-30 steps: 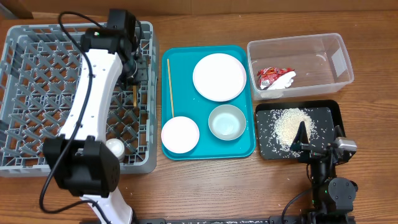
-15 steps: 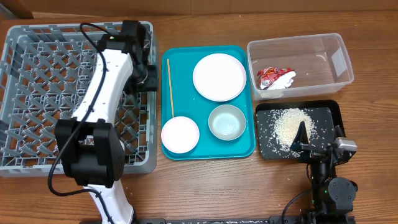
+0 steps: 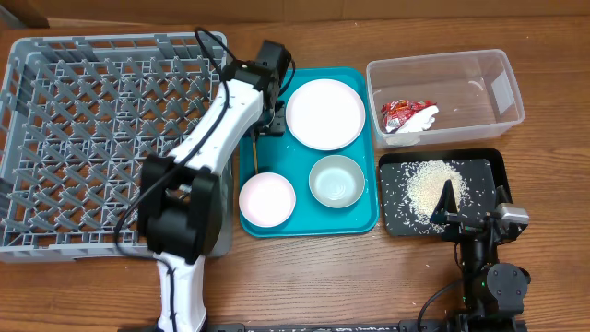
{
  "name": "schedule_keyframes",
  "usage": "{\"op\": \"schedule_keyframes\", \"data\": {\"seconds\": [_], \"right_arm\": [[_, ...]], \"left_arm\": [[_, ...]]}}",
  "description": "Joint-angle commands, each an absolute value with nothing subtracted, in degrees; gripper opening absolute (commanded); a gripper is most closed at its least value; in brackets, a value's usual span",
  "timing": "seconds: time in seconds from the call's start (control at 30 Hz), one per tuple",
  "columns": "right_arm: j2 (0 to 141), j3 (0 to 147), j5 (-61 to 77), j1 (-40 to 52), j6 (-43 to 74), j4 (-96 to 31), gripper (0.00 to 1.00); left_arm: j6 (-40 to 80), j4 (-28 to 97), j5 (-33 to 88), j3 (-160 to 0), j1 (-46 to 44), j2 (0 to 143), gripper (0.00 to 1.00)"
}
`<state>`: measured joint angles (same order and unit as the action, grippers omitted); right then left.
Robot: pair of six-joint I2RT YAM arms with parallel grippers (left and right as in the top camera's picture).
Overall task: Sort waste into correct bins and load items into the dishwasher
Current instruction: 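Grasp the wooden chopsticks with the left gripper and place them in the rack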
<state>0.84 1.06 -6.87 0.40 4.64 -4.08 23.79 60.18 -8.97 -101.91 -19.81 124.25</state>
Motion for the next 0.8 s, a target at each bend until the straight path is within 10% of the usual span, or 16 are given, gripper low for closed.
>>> {"op": "schedule_keyframes", "data": {"seconds": [0.0, 0.17, 0.3, 0.77], "right_arm": [[0.2, 0.4, -7.4, 0.3, 4.4, -3.7, 1.0], [0.2, 0.4, -7.4, 0.3, 4.5, -3.7, 1.0], [0.2, 0.4, -7.4, 0.3, 4.4, -3.7, 1.0], [0.2, 0.4, -7.4, 0.3, 4.4, -3.7, 1.0]], "left_arm": [[27.5, 59.7, -10.9, -102.5, -18.7, 129.2, 0.46], [27.4, 59.8, -9.6, -102.5, -18.5, 131.8, 0.36], [27.2, 60.0, -3.2, -103.0, -18.3, 130.7, 0.04], [14.8, 67.6, -3.2, -105.1, -10.4, 107.1, 0.04]]}}
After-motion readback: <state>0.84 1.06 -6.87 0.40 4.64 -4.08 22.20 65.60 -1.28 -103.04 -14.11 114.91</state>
